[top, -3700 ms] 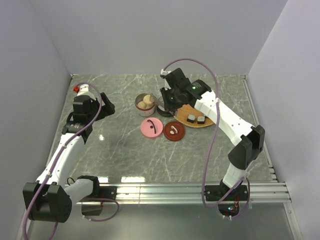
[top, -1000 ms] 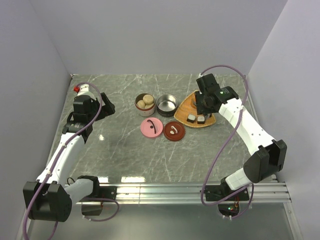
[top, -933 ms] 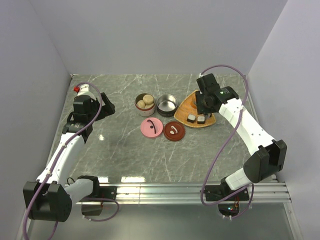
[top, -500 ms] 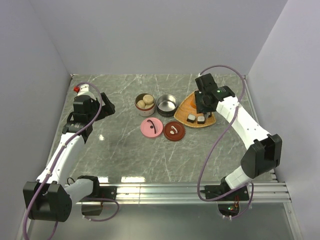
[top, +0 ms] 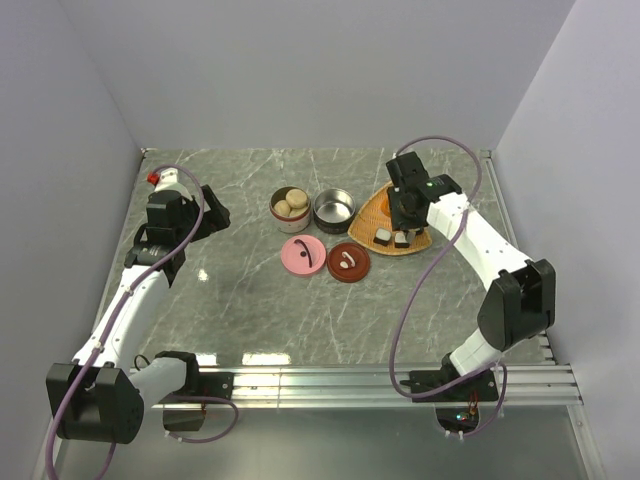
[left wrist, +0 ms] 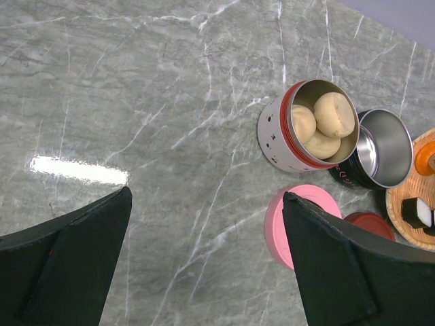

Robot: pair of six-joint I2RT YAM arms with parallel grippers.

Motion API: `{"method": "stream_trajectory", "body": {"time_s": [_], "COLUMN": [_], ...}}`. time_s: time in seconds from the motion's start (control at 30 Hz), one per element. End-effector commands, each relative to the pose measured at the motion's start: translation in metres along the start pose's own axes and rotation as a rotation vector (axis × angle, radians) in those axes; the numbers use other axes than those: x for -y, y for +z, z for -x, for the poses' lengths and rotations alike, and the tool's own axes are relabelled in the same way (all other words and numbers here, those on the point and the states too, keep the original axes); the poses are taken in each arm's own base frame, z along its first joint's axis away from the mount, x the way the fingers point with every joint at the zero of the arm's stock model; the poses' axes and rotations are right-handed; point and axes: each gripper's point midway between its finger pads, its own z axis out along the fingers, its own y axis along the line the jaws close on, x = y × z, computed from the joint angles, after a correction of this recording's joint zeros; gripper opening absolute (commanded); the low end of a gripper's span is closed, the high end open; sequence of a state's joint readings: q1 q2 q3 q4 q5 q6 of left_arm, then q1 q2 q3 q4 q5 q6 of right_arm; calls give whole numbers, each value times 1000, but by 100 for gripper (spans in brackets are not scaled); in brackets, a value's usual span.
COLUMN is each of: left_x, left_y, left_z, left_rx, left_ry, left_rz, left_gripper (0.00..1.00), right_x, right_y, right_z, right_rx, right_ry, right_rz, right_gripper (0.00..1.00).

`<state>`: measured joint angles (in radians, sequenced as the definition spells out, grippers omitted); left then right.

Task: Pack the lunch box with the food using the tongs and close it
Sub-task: Pick up the food using the clamp, then place the food into the lunch box

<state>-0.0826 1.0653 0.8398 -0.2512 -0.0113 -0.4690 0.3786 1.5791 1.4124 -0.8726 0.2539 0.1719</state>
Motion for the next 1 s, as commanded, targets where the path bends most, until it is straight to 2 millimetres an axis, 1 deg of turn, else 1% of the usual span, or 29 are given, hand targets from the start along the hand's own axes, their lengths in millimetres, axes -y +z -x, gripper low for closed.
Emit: {"method": "stream_trajectory", "body": {"time_s": [0.0,0.13,0.17,0.2,0.3,0.33,0.4,0.43,0.47,0.5,0.57,0.6,0.63,0.67,0.7,0.77,0.8,0.83,0.87,0.9,0.93,0.97], "left_x": [7,7,7,7,7,7,7,7,7,7,7,6,6,7,6,6,6,7,6,6,6,6], "left_y": [1,1,1,1,1,0,0,0,0,1,1,2,2,2,2,2,2,2,2,2,2,2], "left_z": [8,8,8,8,8,8,8,8,8,7,7,6,6,7,6,6,6,7,6,5,6,6], "left_rx": [28,28,28,28,28,29,31,29,31,29,30,26,26,28,25,26,27,28,26,24,25,25], "left_ry": [-7,-8,-7,-7,-5,-7,-7,-7,-8,-8,-10,-11,-10,-11,-11,-13,-11,-13,-13,-13,-14,-13], "left_rz": [-30,-30,-30,-30,-30,-30,-31,-30,-31,-30,-29,-29,-30,-30,-28,-29,-28,-30,-29,-28,-28,-28], "left_gripper": [99,99,100,99,99,99,99,99,99,100,100,100,100,99,99,100,100,99,99,100,99,99], "right_x": [4,6,7,8,10,10,13,13,15,15,14,12,11,8,2,-8,-12,-26,-32,-41,-56,-65], "right_y": [8,12,12,12,6,0,-11,-21,-27,-36,-47,-56,-61,-65,-72,-80,-88,-93,-96,-106,-109,-113], "right_z": [6,0,1,1,6,12,17,25,26,35,39,46,48,49,54,55,62,62,62,68,67,66], "right_rx": [22,5,8,9,20,38,50,77,77,103,120,143,151,152,170,175,198,202,198,220,217,215], "right_ry": [10,4,5,5,7,12,11,16,13,17,21,22,23,20,13,-6,-9,-34,-48,-51,-79,-96], "right_rz": [-19,-28,-30,-36,-36,-35,-34,-26,-25,-19,3,15,25,42,59,85,100,124,139,165,190,208], "right_gripper": [42,36,33,27,20,20,19,19,19,19,19,19,19,19,19,18,19,19,18,19,18,19]}}
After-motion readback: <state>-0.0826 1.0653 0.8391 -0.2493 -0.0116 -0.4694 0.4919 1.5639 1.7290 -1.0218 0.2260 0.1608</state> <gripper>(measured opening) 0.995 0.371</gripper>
